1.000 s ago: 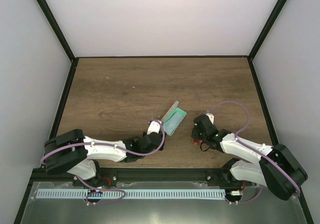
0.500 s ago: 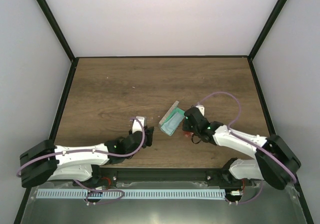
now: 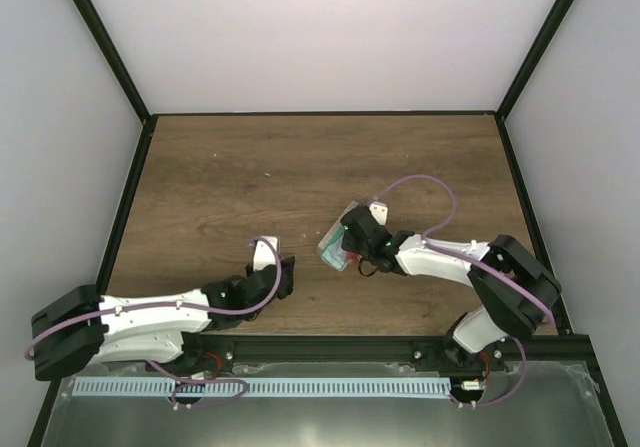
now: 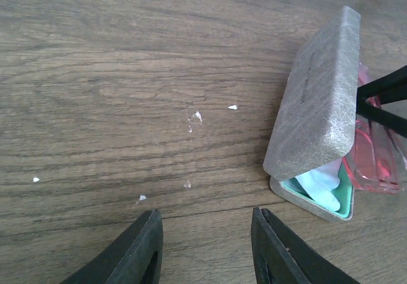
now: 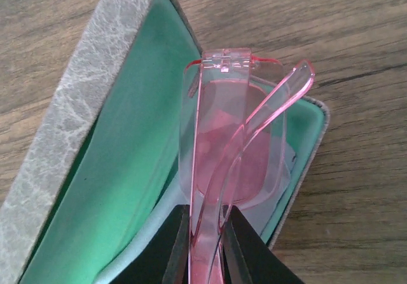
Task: Organize the sunglasses
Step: Pick up the sunglasses from the center of the board, then place the sunglasses in the sunglasses case.
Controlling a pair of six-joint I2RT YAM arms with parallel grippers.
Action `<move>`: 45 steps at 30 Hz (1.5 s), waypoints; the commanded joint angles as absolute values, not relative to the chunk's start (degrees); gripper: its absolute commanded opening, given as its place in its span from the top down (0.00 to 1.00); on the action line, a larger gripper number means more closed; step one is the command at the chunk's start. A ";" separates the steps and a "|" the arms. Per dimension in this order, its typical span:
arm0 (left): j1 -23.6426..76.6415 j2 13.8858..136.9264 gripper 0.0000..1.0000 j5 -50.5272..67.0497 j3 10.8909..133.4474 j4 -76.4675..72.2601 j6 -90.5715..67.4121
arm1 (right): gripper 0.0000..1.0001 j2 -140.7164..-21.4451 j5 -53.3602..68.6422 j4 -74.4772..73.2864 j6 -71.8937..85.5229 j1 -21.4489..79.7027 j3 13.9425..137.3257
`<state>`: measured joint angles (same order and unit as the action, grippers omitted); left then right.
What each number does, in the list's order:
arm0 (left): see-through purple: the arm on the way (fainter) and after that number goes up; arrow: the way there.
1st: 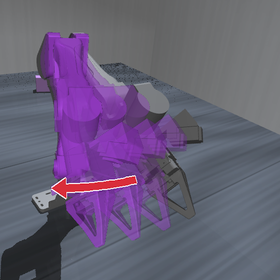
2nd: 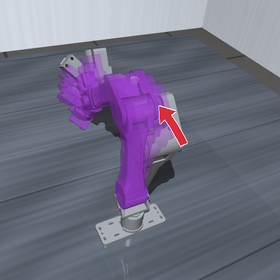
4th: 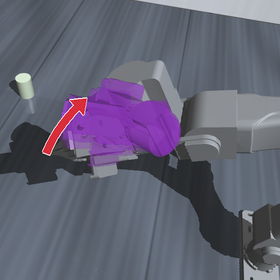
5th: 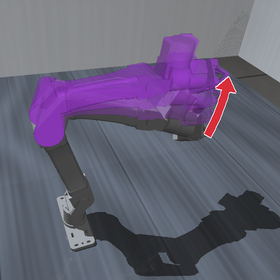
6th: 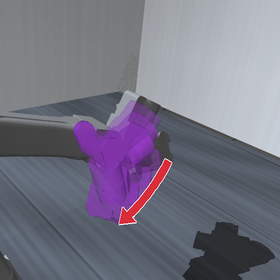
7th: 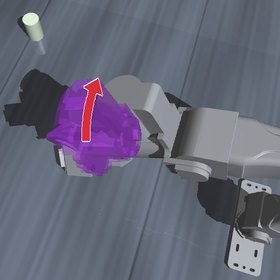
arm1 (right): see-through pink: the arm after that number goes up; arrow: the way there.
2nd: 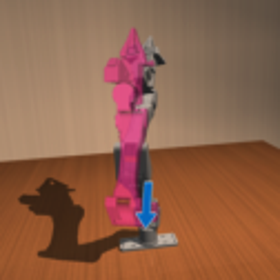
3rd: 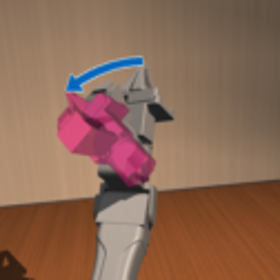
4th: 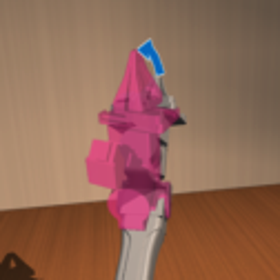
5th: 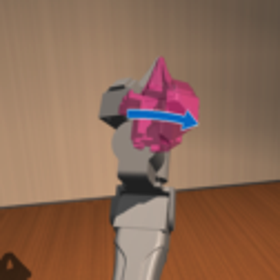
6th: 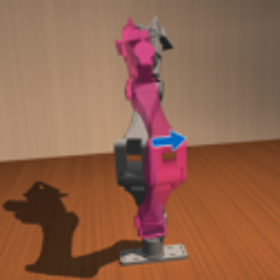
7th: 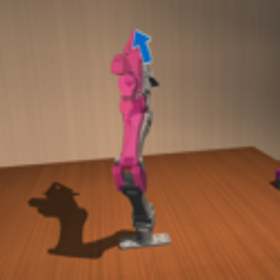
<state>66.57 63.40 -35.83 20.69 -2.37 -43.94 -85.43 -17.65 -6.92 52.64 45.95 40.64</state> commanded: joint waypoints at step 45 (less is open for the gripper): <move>66.27 52.01 0.57 -36.07 15.85 0.53 -43.43 | 0.93 -98.90 -30.88 -17.51 68.84 54.67 55.76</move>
<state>66.41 53.04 -36.71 16.75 1.34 -44.49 -100.33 -28.16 -15.33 66.94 53.91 55.66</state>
